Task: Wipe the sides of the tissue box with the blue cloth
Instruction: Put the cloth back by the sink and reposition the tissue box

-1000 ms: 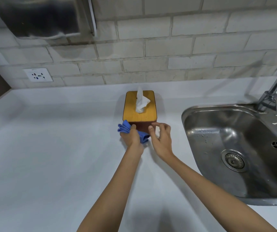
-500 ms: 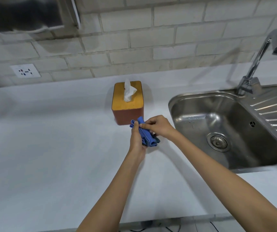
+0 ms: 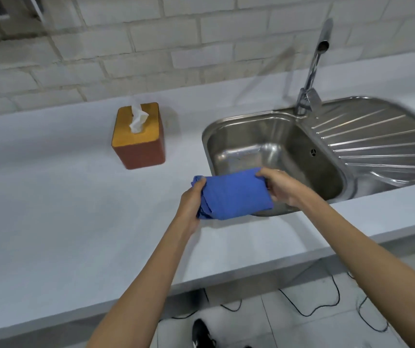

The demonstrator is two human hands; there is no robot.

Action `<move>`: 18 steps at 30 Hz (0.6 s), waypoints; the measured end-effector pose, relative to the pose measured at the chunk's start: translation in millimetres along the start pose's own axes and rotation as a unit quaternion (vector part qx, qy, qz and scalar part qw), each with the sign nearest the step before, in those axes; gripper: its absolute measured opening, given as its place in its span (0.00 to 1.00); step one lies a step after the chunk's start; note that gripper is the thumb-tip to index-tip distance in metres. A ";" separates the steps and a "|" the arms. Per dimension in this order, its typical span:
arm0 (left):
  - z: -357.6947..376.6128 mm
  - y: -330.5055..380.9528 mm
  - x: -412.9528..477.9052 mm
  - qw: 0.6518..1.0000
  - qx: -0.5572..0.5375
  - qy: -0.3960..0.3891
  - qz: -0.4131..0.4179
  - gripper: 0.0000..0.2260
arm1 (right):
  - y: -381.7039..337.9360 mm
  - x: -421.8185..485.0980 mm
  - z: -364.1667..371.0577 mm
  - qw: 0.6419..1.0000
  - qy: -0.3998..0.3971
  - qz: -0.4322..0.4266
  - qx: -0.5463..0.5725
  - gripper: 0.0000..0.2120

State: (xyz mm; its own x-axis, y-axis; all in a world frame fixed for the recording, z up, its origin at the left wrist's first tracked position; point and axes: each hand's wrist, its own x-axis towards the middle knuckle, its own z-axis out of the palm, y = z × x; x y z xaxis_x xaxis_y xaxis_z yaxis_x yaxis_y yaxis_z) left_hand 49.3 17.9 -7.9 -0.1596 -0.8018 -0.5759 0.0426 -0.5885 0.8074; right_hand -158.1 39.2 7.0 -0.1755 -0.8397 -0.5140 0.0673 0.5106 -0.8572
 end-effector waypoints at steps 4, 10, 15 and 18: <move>29.9 -33.0 -14.6 0.999 0.039 -0.035 0.006 0.17 | 29.4 -24.8 -45.0 0.996 -0.027 0.046 -0.070 0.03; 48.6 -71.2 -27.1 0.985 0.157 0.030 0.066 0.11 | 56.3 -44.1 -79.2 0.984 -0.010 0.060 -0.169 0.11; 54.7 -83.9 -30.8 0.968 0.203 0.071 0.127 0.16 | 64.4 -47.2 -87.1 0.975 0.031 0.043 -0.215 0.12; 58.9 -87.3 -31.4 0.947 0.253 0.105 0.167 0.18 | 69.2 -44.1 -88.0 0.964 0.078 0.027 -0.251 0.21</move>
State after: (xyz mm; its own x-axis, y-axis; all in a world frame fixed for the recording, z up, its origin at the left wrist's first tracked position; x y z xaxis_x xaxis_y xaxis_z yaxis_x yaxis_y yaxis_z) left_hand -7.5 100.6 -52.8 -0.0196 -0.9689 -0.2467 -0.4305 -0.2145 0.8767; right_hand -232.2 127.8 -26.7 -0.3343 -0.7907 -0.5129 -0.3969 0.6117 -0.6843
